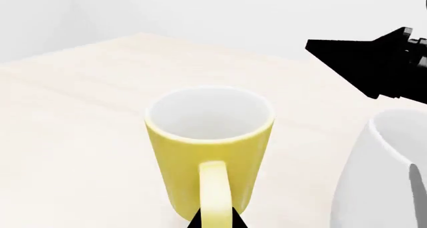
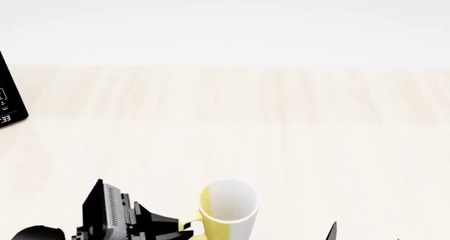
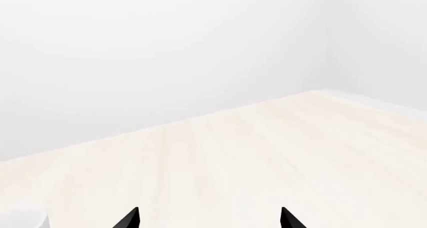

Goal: Put the yellow and white mug to the front of the white mug.

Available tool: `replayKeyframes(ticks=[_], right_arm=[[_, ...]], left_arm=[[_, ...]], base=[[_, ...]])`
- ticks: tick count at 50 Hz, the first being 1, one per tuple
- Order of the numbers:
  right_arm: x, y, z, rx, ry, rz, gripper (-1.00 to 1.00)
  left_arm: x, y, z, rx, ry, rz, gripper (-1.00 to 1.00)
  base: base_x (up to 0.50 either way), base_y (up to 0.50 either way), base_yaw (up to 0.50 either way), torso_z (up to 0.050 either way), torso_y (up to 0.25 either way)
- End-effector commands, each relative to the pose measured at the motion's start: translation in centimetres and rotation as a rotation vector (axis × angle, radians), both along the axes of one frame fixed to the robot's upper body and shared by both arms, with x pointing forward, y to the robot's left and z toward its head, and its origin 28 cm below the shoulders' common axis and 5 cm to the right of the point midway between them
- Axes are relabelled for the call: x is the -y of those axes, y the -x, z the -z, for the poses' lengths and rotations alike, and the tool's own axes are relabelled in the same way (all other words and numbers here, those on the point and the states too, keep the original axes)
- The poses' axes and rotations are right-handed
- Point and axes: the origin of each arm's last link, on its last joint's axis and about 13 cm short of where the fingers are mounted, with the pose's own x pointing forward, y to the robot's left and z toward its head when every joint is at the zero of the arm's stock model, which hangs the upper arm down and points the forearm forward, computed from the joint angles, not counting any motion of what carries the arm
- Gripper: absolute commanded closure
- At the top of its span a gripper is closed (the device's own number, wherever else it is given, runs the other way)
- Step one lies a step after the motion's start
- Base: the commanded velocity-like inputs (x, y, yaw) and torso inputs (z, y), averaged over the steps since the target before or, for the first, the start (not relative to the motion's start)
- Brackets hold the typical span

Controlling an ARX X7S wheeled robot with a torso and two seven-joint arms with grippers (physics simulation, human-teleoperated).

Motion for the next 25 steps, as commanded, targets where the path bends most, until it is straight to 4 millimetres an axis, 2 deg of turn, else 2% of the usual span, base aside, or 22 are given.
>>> replayKeyframes(ticks=[1, 25], right_arm=[[0.0, 0.0, -0.1, 0.002, 0.000, 0.000, -1.00], [0.0, 0.1, -0.1, 0.005, 0.000, -0.001, -1.00]], left_arm=[[0.1, 0.2, 0.9, -0.008, -0.002, -0.020, 1.00], [0.1, 1.0, 1.9, -0.022, -0.059, -0.040, 1.00]], base=[[0.00, 0.00, 0.00, 0.000, 0.000], [0.00, 0.00, 0.00, 0.000, 0.000]])
